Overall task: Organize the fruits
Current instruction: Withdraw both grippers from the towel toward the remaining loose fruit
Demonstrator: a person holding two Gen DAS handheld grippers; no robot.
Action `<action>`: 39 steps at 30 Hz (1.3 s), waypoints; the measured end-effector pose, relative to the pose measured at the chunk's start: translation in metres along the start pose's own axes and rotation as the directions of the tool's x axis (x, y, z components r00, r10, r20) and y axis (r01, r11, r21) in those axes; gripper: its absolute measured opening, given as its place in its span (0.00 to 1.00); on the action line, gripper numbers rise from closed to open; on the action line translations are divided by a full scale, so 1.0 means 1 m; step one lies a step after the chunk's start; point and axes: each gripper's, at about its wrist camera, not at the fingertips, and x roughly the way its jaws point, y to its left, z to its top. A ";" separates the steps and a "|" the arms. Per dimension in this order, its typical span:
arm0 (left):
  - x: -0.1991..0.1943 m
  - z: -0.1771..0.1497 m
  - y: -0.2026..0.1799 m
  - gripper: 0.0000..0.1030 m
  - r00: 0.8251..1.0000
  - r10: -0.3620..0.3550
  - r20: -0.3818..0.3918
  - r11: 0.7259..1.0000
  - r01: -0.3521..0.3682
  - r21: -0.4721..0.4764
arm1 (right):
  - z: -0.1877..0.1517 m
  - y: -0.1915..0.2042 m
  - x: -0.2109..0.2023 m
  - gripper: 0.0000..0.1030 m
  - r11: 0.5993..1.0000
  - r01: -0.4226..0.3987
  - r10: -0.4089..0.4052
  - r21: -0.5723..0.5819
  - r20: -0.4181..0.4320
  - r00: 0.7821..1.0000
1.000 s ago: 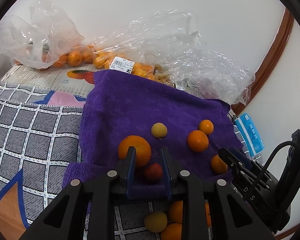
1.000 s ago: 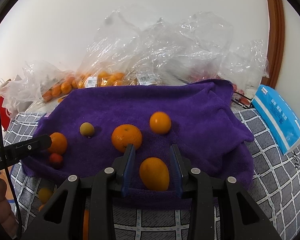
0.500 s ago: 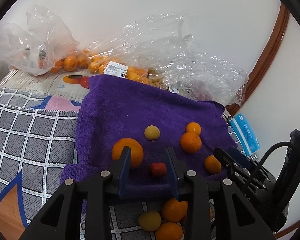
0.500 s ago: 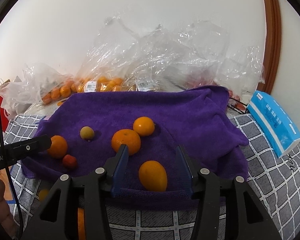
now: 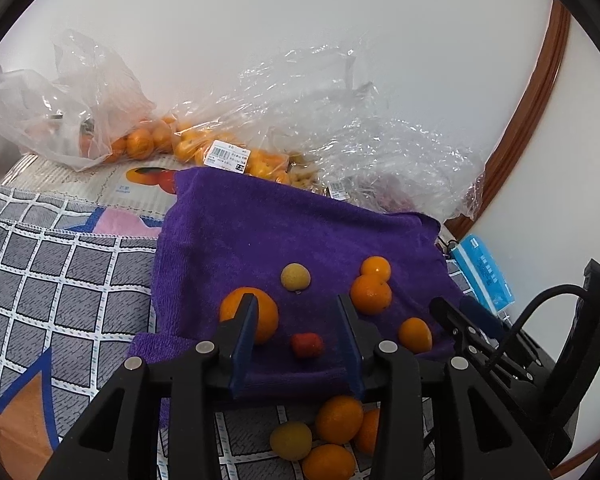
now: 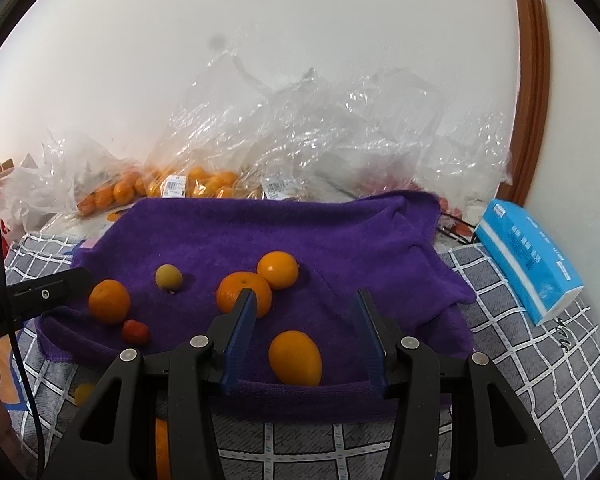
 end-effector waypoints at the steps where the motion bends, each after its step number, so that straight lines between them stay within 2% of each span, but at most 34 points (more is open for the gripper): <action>1: 0.000 0.000 0.001 0.36 1.000 -0.001 0.000 1.000 0.001 -0.004 | 0.000 0.000 0.000 0.48 1.000 -0.008 0.008 0.007 -0.009 1.000; 5: -0.002 0.001 0.002 0.37 1.000 0.018 0.002 1.000 -0.018 -0.007 | -0.004 -0.001 -0.003 0.48 0.997 -0.053 0.056 0.052 -0.066 0.996; 14: -0.007 0.001 0.000 0.39 0.999 0.039 -0.007 0.999 -0.039 0.006 | -0.033 0.000 -0.020 0.48 0.992 -0.080 0.093 0.094 -0.141 0.986; 20: -0.015 0.002 -0.010 0.39 0.998 0.062 0.008 0.996 -0.062 0.061 | -0.053 0.005 -0.026 0.48 0.987 -0.104 0.127 0.125 -0.187 0.974; 23: -0.019 0.005 -0.015 0.40 0.998 0.058 0.005 0.995 -0.058 0.082 | -0.057 0.011 -0.029 0.48 0.987 -0.107 0.128 0.119 -0.191 0.973; 25: -0.022 0.007 -0.019 0.40 0.996 0.086 -0.034 0.992 -0.082 0.093 | -0.058 0.013 -0.029 0.48 0.988 -0.097 0.119 0.118 -0.196 0.973; 27: -0.030 0.006 -0.020 0.40 0.996 0.067 -0.052 0.993 -0.062 0.105 | -0.059 0.013 -0.030 0.48 0.988 -0.090 0.114 0.127 -0.199 0.973; 31: -0.049 0.001 -0.016 0.43 0.995 0.100 -0.023 0.986 -0.096 0.136 | -0.059 0.012 -0.028 0.48 0.986 -0.078 0.108 0.148 -0.207 0.972; 36: -0.057 -0.009 0.006 0.44 0.995 0.091 -0.049 0.992 -0.087 0.094 | -0.058 0.012 -0.021 0.48 0.985 -0.059 0.095 0.160 -0.229 0.969; 39: -0.054 -0.015 0.019 0.44 0.992 0.109 -0.060 0.992 -0.105 0.067 | -0.057 0.015 -0.025 0.48 0.981 -0.080 0.117 0.176 -0.211 0.971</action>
